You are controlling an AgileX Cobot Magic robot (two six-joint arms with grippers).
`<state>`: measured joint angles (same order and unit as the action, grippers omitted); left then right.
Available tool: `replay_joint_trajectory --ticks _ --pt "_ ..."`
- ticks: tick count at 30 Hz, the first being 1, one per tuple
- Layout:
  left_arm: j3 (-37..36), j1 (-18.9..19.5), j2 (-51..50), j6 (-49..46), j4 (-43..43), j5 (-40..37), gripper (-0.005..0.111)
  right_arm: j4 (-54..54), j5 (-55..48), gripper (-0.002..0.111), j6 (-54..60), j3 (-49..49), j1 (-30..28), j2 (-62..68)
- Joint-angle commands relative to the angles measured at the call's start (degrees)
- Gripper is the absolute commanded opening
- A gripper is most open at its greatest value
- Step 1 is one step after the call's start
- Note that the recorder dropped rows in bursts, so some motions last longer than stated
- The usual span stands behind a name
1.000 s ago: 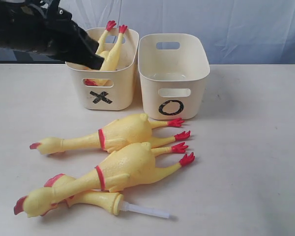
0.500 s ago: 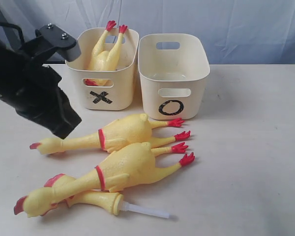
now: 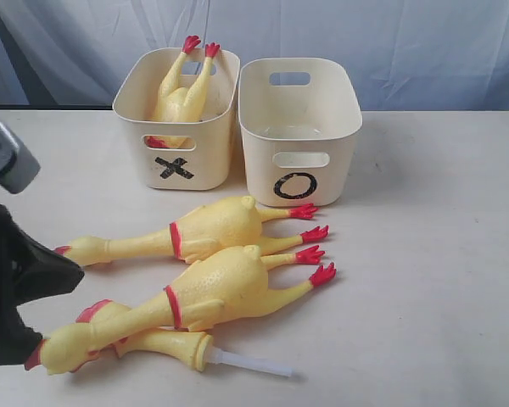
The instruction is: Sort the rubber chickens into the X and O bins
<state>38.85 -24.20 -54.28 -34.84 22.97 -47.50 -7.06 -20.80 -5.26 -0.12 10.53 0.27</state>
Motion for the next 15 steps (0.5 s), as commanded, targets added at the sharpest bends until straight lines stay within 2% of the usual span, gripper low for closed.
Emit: replay_joint_trajectory --ticks 1,9,15 --pt "-4.8 0.0 7.5 0.0 1.4 5.4 0.0 0.1 0.2 0.006 0.1 0.1 0.0 -0.3" --pt "-9.6 0.0 15.4 -0.2 1.4 11.7 0.0 0.1 0.2 0.006 0.1 0.1 0.0 -0.3" --pt "-9.8 0.0 19.0 -0.2 1.4 11.7 0.0 0.1 1.1 0.006 0.1 0.1 0.0 -0.3"
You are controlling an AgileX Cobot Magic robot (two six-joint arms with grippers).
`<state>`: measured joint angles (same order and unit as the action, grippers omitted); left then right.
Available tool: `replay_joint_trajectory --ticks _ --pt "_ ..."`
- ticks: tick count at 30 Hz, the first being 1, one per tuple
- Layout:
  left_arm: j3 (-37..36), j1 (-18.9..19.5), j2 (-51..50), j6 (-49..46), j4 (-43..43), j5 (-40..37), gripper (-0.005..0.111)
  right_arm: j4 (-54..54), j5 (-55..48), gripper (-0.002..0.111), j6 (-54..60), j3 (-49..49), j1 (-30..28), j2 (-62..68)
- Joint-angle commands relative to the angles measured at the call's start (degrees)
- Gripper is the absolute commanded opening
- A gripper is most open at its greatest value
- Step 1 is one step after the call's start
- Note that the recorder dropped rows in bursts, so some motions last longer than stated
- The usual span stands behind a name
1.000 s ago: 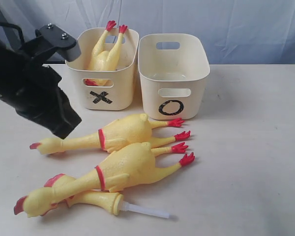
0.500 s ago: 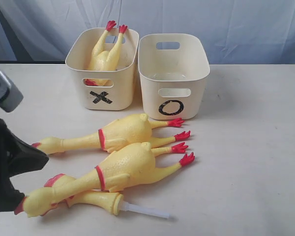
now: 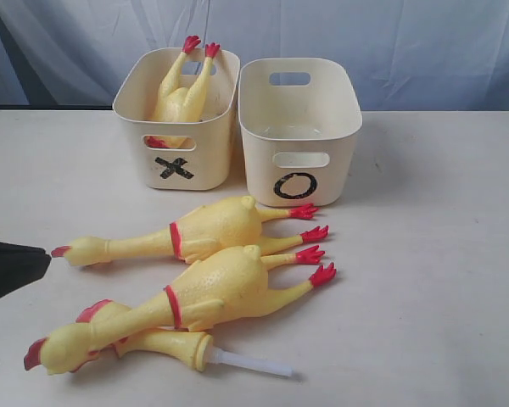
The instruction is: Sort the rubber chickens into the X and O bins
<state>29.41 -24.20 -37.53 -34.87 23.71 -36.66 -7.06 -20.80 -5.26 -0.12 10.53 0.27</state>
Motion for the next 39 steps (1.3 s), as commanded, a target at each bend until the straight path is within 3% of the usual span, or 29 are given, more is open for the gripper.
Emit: replay_joint_trajectory --ticks 1,5,14,21,27,32,39 --pt "-0.3 0.0 2.9 -0.2 0.7 0.9 0.0 0.1 1.9 0.006 0.1 0.1 0.0 -0.3" --pt "-0.3 0.0 3.8 -0.2 0.7 0.9 0.0 0.7 7.7 0.006 0.1 0.1 0.0 -0.3" --pt "-0.3 0.0 3.8 -0.2 0.7 0.9 0.0 12.7 28.0 0.006 0.1 0.1 0.0 -0.3" --pt "-0.3 0.0 3.8 -0.2 0.7 0.9 0.0 14.7 33.3 0.006 0.1 0.1 0.0 -0.3" --pt "-0.3 0.0 3.8 -0.2 0.7 0.9 0.0 24.2 40.9 0.006 -17.5 0.1 0.0 -0.3" --pt "-0.3 0.0 3.8 -0.2 0.7 0.9 0.0 15.2 35.6 0.006 -19.9 -2.9 0.0 -0.3" --pt "-0.3 0.0 3.8 -0.2 0.7 0.9 0.0 7.1 15.0 0.006 -20.3 -12.5 0.1 1.4"
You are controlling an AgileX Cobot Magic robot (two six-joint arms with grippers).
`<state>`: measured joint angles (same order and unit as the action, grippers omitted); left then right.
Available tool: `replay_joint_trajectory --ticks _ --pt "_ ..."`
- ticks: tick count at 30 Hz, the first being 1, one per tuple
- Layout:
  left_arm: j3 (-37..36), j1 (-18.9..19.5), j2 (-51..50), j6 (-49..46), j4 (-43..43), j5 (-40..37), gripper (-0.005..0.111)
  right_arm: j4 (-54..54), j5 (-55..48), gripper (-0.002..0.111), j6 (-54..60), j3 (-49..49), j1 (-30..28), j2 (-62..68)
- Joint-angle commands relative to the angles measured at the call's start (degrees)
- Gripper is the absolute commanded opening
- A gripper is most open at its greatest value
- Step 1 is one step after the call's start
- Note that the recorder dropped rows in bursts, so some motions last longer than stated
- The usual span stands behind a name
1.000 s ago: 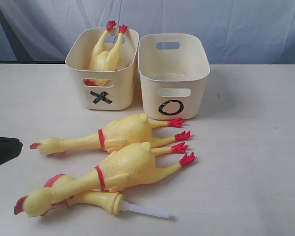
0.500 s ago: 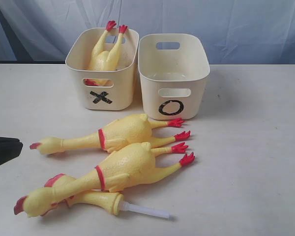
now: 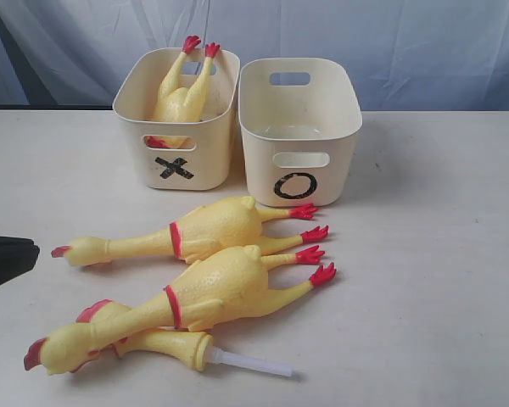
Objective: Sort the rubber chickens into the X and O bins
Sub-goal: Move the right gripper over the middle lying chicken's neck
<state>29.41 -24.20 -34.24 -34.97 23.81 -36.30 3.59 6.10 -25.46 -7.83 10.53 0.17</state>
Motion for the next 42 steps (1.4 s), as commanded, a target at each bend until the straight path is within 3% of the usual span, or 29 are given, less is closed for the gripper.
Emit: replay_joint_trajectory --ticks 1,7,15,19,22,37,42 --pt "-0.3 0.0 0.5 -0.1 0.6 0.5 0.0 -3.6 -15.4 0.006 0.0 -5.9 0.1 2.6" --pt "-0.3 0.0 0.5 -0.1 0.6 0.5 0.0 1.4 -29.9 0.006 10.4 -9.7 0.7 9.8" --pt "-0.3 0.0 0.5 -0.1 0.6 0.5 0.0 29.2 -42.6 0.006 49.6 -13.7 1.0 23.5" --pt "-0.3 0.0 0.5 -0.1 0.6 0.6 0.0 37.8 -46.6 0.004 65.3 -16.1 1.0 30.4" --pt "-0.3 0.0 0.5 -0.1 0.6 0.6 0.0 39.9 -48.1 -0.001 69.0 -18.5 1.5 35.4" --pt "-0.3 0.0 0.6 0.6 -1.1 -1.2 0.0 46.4 -56.8 -0.001 82.8 -31.9 3.9 59.4" --pt "-0.3 0.0 0.6 11.8 -10.1 -1.2 0.0 46.4 -56.6 -0.001 86.8 -36.6 9.7 67.3"
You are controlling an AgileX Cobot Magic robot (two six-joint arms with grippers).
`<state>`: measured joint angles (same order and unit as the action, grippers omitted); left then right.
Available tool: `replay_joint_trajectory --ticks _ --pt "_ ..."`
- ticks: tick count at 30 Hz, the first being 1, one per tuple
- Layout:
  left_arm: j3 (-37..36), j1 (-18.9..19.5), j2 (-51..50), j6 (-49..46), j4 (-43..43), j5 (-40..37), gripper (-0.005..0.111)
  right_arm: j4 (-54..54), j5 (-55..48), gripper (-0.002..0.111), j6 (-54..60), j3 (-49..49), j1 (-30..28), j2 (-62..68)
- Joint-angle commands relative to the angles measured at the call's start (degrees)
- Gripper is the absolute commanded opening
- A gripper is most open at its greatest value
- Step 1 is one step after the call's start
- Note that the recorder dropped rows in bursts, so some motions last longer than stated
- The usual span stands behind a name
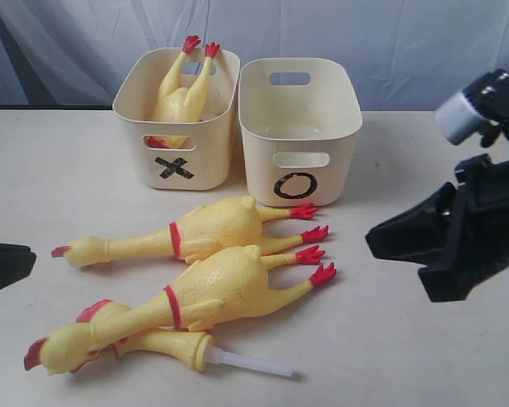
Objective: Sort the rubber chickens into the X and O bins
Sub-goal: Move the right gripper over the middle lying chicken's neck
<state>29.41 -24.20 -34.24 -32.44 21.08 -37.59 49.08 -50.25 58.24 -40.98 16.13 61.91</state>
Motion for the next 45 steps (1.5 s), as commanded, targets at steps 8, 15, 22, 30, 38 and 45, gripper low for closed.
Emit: replay_joint_trajectory --ticks 8,15,22,30,38,45 --pt "-0.3 0.0 0.7 29.3 -25.0 -2.0 0.0 0.9 4.1 -0.001 7.5 -7.9 15.6 16.0" --pt "-0.3 0.0 0.7 29.9 -25.3 -2.3 0.0 0.9 12.5 -0.001 11.5 -11.5 24.2 23.6" --pt "-0.3 0.0 0.9 29.9 -25.3 -2.7 0.0 0.9 22.7 -0.001 11.5 -16.7 31.1 30.9" --pt "-0.3 0.0 0.9 38.1 -32.6 -4.4 0.0 2.0 32.0 -0.001 12.6 -19.4 37.6 39.4" --pt "-0.3 0.0 0.9 38.2 -33.1 -5.0 0.0 1.8 31.4 -0.001 13.3 -24.3 38.9 46.5" --pt "-0.3 0.0 0.9 38.2 -32.3 -4.8 0.0 1.8 30.6 -0.001 15.2 -26.2 39.3 49.0"
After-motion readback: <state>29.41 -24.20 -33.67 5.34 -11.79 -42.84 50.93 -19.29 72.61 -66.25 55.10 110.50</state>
